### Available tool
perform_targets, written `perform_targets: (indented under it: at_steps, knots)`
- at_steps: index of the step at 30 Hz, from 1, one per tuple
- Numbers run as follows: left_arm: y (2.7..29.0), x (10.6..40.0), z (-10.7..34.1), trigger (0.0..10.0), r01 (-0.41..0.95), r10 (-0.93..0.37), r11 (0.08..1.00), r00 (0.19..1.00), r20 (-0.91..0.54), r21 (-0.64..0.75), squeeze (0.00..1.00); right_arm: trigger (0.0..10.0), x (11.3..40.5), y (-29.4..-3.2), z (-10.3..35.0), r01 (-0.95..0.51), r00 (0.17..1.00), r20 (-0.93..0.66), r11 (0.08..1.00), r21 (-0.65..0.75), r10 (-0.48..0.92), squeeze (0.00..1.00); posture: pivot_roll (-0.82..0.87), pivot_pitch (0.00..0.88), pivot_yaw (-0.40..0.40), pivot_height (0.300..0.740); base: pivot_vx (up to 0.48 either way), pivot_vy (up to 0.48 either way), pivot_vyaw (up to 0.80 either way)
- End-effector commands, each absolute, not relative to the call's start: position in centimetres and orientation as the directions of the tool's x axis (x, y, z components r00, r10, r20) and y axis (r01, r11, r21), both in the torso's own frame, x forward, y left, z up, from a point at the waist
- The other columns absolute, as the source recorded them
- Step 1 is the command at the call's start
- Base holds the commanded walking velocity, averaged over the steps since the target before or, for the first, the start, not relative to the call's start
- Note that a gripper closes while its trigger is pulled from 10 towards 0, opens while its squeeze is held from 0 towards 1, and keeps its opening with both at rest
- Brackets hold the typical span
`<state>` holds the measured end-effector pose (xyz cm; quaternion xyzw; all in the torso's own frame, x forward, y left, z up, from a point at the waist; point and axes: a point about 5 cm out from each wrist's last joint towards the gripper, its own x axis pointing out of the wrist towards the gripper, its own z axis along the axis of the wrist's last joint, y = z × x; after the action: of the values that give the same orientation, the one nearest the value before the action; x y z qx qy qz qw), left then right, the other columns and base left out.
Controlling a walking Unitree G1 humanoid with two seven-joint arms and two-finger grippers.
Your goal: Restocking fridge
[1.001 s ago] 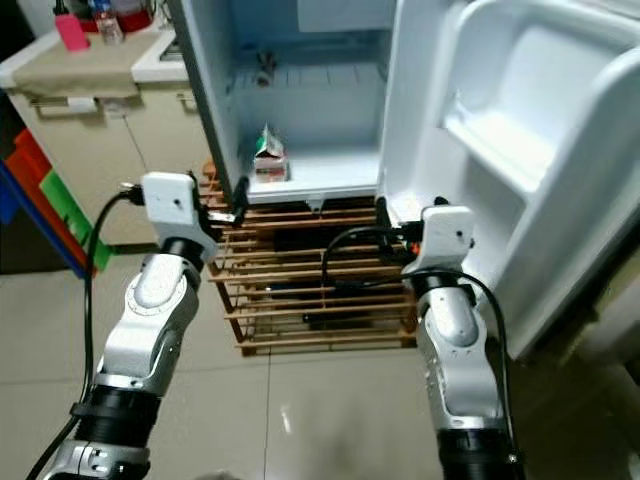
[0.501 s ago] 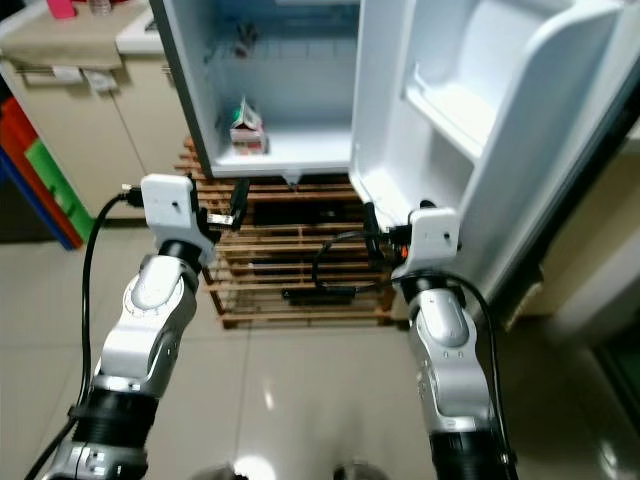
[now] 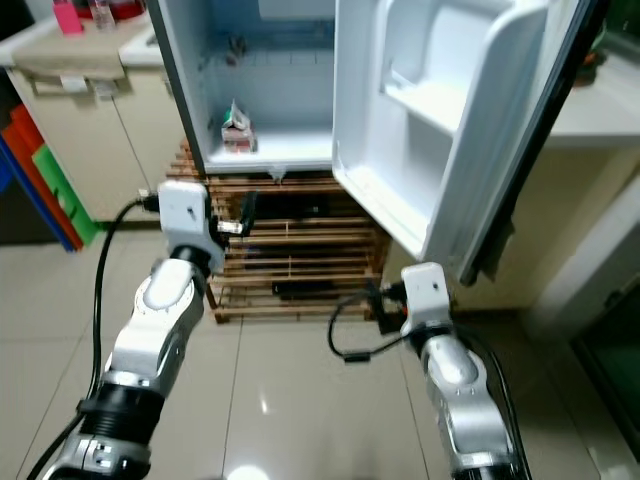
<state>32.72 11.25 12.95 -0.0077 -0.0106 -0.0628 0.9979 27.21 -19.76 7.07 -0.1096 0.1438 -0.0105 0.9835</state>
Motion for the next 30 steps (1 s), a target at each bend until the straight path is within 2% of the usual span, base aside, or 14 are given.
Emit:
perform_targets:
  at_steps: [1,6,9,15,25,30]
  knots:
    - [11.1,33.3,13.5,10.0,0.132,-0.131,0.991,0.991,0.032,-0.018,0.0,10.0,28.1,-21.1,8.7,0.11,0.964,-0.203,0.953,-0.282,-0.172,0.0,-0.18,0.0,0.047,0.74,0.0,0.0,0.0]
    - [10.8,33.2,14.5,10.0,0.153,-0.151,0.988,0.983,0.104,-0.012,0.0,10.0,28.7,-21.6,10.9,0.204,0.969,-0.084,0.942,-0.266,-0.233,0.0,-0.18,0.0,0.048,0.74,0.0,0.0,0.0]
    - [10.7,33.1,14.8,10.0,0.166,-0.162,0.986,0.978,0.129,-0.022,0.0,10.0,29.0,-21.5,12.2,0.242,0.967,-0.011,0.925,-0.294,-0.256,0.0,-0.18,0.0,0.046,0.74,0.081,-0.384,0.0]
    - [10.9,33.0,14.9,10.0,0.165,-0.158,0.986,0.976,0.152,-0.03,0.0,10.0,28.8,-22.3,12.0,0.3,0.947,-0.019,0.902,-0.31,-0.322,0.0,-0.18,0.0,0.046,0.74,0.203,-0.413,0.0]
    - [10.7,32.7,14.8,10.0,0.195,-0.182,0.979,0.97,0.162,-0.065,0.0,10.0,28.2,-22.3,11.3,0.292,0.944,-0.055,0.902,-0.32,-0.325,0.0,-0.18,0.0,0.044,0.74,0.075,-0.423,0.0]
    - [11.0,33.0,13.8,10.0,0.166,-0.159,0.984,0.983,0.096,-0.071,0.0,10.0,28.5,-22.8,11.5,0.331,0.927,-0.055,0.881,-0.339,-0.37,0.0,-0.18,0.0,0.043,0.74,0.0,0.0,0.0]
